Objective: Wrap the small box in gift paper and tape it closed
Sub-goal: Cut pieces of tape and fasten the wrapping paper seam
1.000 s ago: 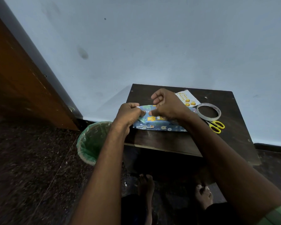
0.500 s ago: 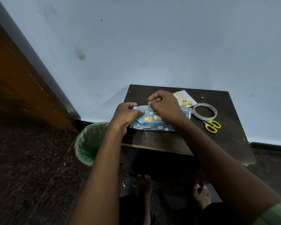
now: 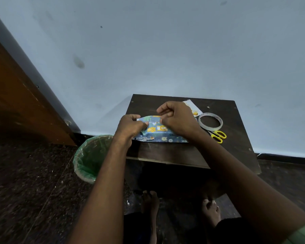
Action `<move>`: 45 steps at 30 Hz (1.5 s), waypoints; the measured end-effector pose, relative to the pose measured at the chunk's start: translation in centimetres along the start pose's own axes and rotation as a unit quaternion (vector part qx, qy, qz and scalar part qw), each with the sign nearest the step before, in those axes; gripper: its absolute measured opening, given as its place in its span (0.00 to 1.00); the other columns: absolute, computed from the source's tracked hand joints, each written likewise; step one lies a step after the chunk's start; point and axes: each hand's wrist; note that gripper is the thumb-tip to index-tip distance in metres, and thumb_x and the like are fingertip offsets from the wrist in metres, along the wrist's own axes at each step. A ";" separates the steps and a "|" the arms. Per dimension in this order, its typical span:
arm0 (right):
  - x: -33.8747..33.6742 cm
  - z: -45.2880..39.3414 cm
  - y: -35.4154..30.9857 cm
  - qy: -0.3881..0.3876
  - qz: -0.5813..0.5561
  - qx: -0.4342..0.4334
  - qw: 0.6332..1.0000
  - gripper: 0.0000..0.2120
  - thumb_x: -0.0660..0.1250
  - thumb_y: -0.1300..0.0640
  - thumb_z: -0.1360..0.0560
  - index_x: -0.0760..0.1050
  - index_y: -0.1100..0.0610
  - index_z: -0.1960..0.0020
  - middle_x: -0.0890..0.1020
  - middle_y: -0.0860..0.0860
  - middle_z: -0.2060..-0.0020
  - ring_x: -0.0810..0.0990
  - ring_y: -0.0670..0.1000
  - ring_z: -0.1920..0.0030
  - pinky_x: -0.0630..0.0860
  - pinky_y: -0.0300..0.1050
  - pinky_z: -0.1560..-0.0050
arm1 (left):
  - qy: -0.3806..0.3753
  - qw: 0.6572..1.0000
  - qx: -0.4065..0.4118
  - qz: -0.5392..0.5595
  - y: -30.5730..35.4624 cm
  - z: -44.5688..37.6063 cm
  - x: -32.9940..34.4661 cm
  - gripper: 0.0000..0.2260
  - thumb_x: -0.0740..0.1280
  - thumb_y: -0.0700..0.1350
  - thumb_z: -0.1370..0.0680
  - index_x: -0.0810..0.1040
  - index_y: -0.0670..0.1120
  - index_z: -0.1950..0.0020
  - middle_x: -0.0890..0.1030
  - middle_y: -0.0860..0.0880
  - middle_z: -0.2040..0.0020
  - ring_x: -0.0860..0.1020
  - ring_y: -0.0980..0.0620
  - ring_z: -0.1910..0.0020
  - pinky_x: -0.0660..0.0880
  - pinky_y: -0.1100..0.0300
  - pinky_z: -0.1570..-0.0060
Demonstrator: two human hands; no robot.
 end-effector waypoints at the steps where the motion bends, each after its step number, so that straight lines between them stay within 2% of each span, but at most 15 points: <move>1: -0.3 0.2 0.0 0.005 0.024 -0.010 1.000 0.13 0.73 0.68 0.30 0.85 0.54 0.49 0.83 0.40 0.61 0.84 0.45 0.57 0.81 0.40 0.51 | -0.002 1.000 -0.001 -0.003 0.1 0.0 0.0 0.21 0.79 0.38 0.25 0.80 0.39 0.33 0.84 0.40 0.39 0.84 0.44 0.47 0.83 0.48 0.40; 5: -2.0 0.6 0.7 0.046 0.079 -0.029 0.995 0.13 0.74 0.66 0.31 0.85 0.53 0.50 0.83 0.41 0.59 0.80 0.43 0.58 0.75 0.35 0.56 | 0.005 1.000 -0.007 -0.030 0.7 0.6 -0.1 0.31 0.81 0.45 0.31 0.79 0.42 0.29 0.82 0.44 0.34 0.82 0.44 0.38 0.80 0.46 0.35; 8: -3.8 1.1 1.6 0.137 0.079 -0.011 0.987 0.09 0.76 0.61 0.29 0.84 0.53 0.49 0.84 0.45 0.54 0.80 0.46 0.53 0.73 0.42 0.51 | 0.045 0.997 0.016 -0.065 1.4 1.0 0.2 0.33 0.78 0.50 0.30 0.75 0.46 0.26 0.79 0.48 0.30 0.79 0.45 0.32 0.76 0.48 0.30; 11: -5.4 1.7 3.1 0.197 0.093 0.079 0.973 0.07 0.74 0.55 0.27 0.82 0.53 0.50 0.83 0.47 0.54 0.79 0.48 0.51 0.73 0.45 0.52 | 0.145 0.973 0.051 -0.171 1.9 1.4 1.3 0.28 0.75 0.52 0.23 0.73 0.48 0.25 0.73 0.44 0.28 0.74 0.41 0.29 0.69 0.48 0.28; 14: -6.2 2.1 5.1 0.156 0.085 0.195 0.964 0.09 0.74 0.48 0.28 0.81 0.54 0.54 0.84 0.47 0.56 0.81 0.50 0.53 0.76 0.48 0.52 | 0.209 0.942 0.130 -0.227 2.4 2.1 2.5 0.26 0.74 0.51 0.22 0.72 0.48 0.26 0.71 0.43 0.28 0.70 0.40 0.28 0.65 0.44 0.30; 18: -6.2 2.4 5.7 0.090 -0.131 0.243 0.957 0.20 0.74 0.46 0.26 0.77 0.59 0.69 0.81 0.54 0.68 0.77 0.52 0.68 0.71 0.45 0.70 | 0.080 0.949 0.193 -0.236 2.7 1.6 4.0 0.20 0.76 0.52 0.22 0.78 0.56 0.31 0.83 0.56 0.42 0.80 0.51 0.37 0.62 0.52 0.39; 22: -6.0 2.8 4.7 0.059 -0.236 0.257 0.935 0.16 0.74 0.50 0.21 0.74 0.57 0.61 0.76 0.51 0.70 0.72 0.48 0.72 0.66 0.40 0.72 | 0.065 0.958 0.170 -0.223 2.3 1.5 4.4 0.16 0.76 0.50 0.21 0.81 0.56 0.34 0.86 0.58 0.47 0.80 0.54 0.39 0.58 0.54 0.43; 25: -5.4 2.8 4.7 0.069 -0.233 0.263 0.934 0.09 0.76 0.59 0.24 0.76 0.61 0.53 0.79 0.56 0.64 0.74 0.45 0.73 0.70 0.41 0.70 | 0.069 0.961 0.170 -0.206 2.3 1.2 3.7 0.09 0.74 0.46 0.20 0.84 0.56 0.41 0.86 0.58 0.52 0.81 0.56 0.45 0.57 0.54 0.44; 27: -5.0 2.8 4.5 0.068 -0.260 0.270 0.925 0.13 0.77 0.65 0.26 0.77 0.63 0.45 0.82 0.58 0.57 0.77 0.46 0.71 0.72 0.42 0.69 | 0.089 0.957 0.176 -0.211 2.4 1.1 3.6 0.08 0.74 0.45 0.20 0.85 0.57 0.43 0.86 0.58 0.53 0.81 0.56 0.46 0.55 0.54 0.46; 31: -5.1 2.7 4.4 0.077 -0.274 0.277 0.918 0.20 0.75 0.72 0.27 0.76 0.61 0.38 0.80 0.59 0.50 0.79 0.51 0.63 0.76 0.40 0.69 | 0.092 0.928 0.278 -0.230 2.2 1.1 4.9 0.13 0.72 0.40 0.22 0.85 0.56 0.42 0.84 0.59 0.56 0.83 0.55 0.47 0.65 0.54 0.35; 33: -5.0 2.7 4.5 0.078 -0.290 0.276 0.913 0.19 0.74 0.73 0.26 0.76 0.61 0.39 0.80 0.60 0.50 0.79 0.52 0.63 0.75 0.39 0.71 | -0.005 0.921 0.330 -0.207 2.6 1.6 5.5 0.16 0.74 0.52 0.24 0.83 0.58 0.37 0.85 0.61 0.52 0.84 0.56 0.46 0.72 0.47 0.31; 36: -4.8 2.6 4.7 0.086 -0.297 0.271 0.912 0.18 0.73 0.73 0.26 0.77 0.60 0.39 0.81 0.59 0.50 0.79 0.51 0.63 0.75 0.39 0.72 | -0.156 0.896 0.312 -0.276 3.3 2.6 5.9 0.42 0.80 0.67 0.35 0.72 0.60 0.22 0.83 0.60 0.37 0.79 0.58 0.35 0.59 0.54 0.29; 38: -4.9 2.5 4.9 0.090 -0.296 0.274 0.911 0.17 0.74 0.72 0.25 0.78 0.59 0.40 0.82 0.58 0.51 0.81 0.51 0.62 0.75 0.38 0.72 | -0.173 0.862 0.305 -0.365 3.3 3.0 6.2 0.55 0.85 0.64 0.38 0.62 0.58 0.16 0.77 0.56 0.28 0.72 0.54 0.27 0.54 0.56 0.31; 40: -4.9 2.4 5.0 0.089 -0.302 0.279 0.907 0.15 0.74 0.70 0.25 0.79 0.58 0.41 0.83 0.57 0.52 0.80 0.50 0.63 0.75 0.38 0.71 | -0.152 0.844 0.301 -0.417 3.2 3.0 6.4 0.59 0.86 0.59 0.37 0.56 0.57 0.14 0.73 0.53 0.24 0.68 0.50 0.24 0.52 0.54 0.29; 45: -5.3 2.3 4.6 0.112 -0.354 0.278 0.886 0.05 0.67 0.65 0.19 0.79 0.60 0.45 0.81 0.52 0.65 0.76 0.45 0.71 0.75 0.37 0.71 | -0.140 0.869 0.312 -0.357 3.4 3.1 6.2 0.59 0.87 0.52 0.37 0.56 0.57 0.14 0.75 0.52 0.26 0.69 0.47 0.25 0.54 0.54 0.29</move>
Point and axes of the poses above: each hand's wrist, its own z-axis away from the middle knuckle, its own x-axis out of the palm, y = z × x
